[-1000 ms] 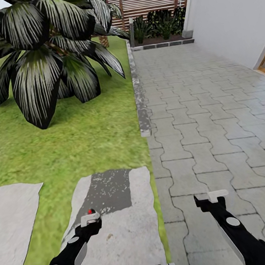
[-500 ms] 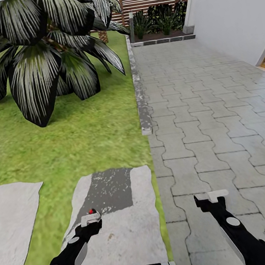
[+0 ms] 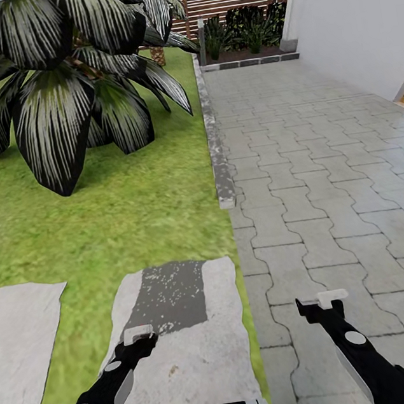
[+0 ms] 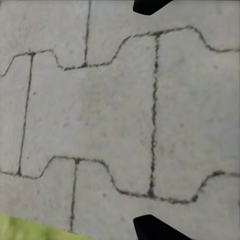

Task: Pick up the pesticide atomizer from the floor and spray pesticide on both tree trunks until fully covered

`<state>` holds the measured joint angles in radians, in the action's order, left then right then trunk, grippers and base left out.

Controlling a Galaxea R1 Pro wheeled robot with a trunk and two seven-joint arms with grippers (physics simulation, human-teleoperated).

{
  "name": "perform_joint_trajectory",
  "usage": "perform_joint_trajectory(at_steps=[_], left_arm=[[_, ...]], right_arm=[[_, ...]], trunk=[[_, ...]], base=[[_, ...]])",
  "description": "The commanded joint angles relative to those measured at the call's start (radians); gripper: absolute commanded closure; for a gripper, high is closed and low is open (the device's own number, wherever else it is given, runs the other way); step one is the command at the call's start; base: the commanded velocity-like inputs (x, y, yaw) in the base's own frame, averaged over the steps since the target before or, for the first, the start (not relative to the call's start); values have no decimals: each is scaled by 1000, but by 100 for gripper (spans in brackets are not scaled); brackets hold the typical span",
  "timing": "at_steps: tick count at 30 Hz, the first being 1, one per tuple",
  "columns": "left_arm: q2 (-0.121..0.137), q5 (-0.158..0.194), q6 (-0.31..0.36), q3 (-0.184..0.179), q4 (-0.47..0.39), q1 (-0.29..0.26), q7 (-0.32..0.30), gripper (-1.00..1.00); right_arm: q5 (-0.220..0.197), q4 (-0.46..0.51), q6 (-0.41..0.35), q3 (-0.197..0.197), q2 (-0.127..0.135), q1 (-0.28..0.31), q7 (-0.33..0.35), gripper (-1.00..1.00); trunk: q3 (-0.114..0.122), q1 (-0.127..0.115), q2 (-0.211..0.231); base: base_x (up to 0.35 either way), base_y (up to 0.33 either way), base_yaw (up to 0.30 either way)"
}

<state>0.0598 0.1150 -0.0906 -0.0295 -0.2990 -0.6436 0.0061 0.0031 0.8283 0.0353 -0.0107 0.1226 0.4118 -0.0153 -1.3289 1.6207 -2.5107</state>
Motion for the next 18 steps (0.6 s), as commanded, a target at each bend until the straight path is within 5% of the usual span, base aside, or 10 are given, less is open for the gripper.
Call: perform_joint_trajectory(at_steps=[1, 6, 18], left_arm=[[0, 0, -13, 0, -2, 0, 0, -100], [1, -1, -120, -1, 4, 2, -1, -100], [2, -3, -145, -2, 6, 4, -2, -100]], right_arm=[[0, 0, 0, 0, 0, 0, 0, -100], [0, 0, 0, 0, 0, 0, 0, -100], [1, -1, 0, 0, 0, 0, 0, -100]], trunk=[[0, 0, 0], [0, 0, 0], [-5, 0, 0]], base=[[35, 0, 0], [13, 0, 0], [1, 0, 0]])
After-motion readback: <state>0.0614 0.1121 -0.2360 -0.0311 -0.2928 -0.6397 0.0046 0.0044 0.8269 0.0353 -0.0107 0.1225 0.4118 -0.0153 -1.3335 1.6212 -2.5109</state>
